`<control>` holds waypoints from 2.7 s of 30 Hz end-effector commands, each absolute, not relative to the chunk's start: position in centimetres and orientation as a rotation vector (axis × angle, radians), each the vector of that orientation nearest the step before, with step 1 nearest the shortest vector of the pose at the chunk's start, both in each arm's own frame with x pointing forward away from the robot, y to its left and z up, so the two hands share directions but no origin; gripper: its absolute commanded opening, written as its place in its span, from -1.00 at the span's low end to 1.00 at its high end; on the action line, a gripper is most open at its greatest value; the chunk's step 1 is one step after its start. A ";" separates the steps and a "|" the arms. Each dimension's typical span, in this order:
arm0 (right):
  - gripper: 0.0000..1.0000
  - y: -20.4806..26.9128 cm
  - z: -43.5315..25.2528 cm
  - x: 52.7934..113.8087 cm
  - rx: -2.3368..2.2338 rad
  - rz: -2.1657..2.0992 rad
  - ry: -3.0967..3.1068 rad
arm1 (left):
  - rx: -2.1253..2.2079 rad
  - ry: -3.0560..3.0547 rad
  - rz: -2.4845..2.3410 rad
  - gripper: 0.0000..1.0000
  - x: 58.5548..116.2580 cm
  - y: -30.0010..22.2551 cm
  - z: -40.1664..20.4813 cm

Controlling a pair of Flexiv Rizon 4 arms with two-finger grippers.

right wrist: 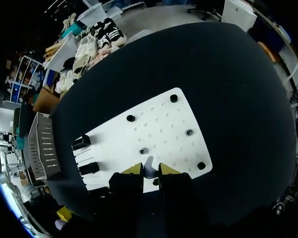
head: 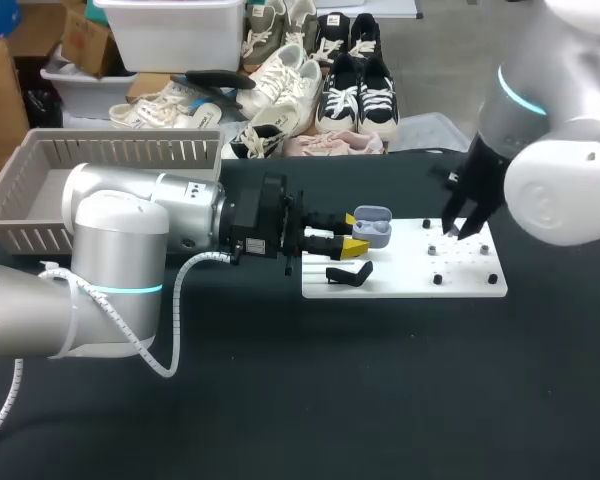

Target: Pick up each earbud case from the left stands, insert the matching earbuds, close the lid, and place the case in the box.

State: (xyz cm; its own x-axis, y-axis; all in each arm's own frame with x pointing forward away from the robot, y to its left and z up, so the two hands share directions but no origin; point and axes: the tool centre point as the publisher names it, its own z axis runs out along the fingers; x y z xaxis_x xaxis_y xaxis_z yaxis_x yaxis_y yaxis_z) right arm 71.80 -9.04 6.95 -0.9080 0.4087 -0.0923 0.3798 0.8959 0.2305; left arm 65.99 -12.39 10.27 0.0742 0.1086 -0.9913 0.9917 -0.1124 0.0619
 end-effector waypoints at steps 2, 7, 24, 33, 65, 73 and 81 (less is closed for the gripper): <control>-1.00 -9.9 10.6 70.7 0.581 0.258 2.958 | 1.401 1.188 -1.178 -1.00 65.9 -12.4 10.2; -1.00 -9.2 13.8 69.7 0.493 0.242 3.031 | 1.401 1.188 -1.178 -1.00 65.9 -12.4 10.2; -1.00 -2.8 19.9 64.2 -0.009 0.202 3.045 | 1.401 1.188 -1.178 -1.00 65.9 -12.4 10.2; -1.00 0.9 20.1 62.6 -0.212 0.143 3.067 | 1.401 1.188 -1.178 -1.00 65.9 -12.4 10.2; -1.00 3.5 20.2 62.3 -0.484 0.195 3.074 | 1.401 1.188 -1.178 -1.00 65.9 -12.4 10.2; -1.00 4.4 19.7 63.1 -0.705 0.168 3.032 | 1.401 1.188 -1.178 -1.00 65.9 -12.4 10.2; -1.00 4.7 19.4 63.9 -0.731 0.122 3.066 | 1.401 1.188 -1.178 -1.00 65.9 -12.4 10.2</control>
State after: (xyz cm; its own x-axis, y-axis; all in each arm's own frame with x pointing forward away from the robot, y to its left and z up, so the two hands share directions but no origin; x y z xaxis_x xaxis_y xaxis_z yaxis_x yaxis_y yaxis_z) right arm 63.21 4.17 19.39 -0.8907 -0.4530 -0.0388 -0.4547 0.8869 0.0817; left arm 65.99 -12.39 10.27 0.0742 0.1086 -0.9913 0.9917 -0.1124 0.0619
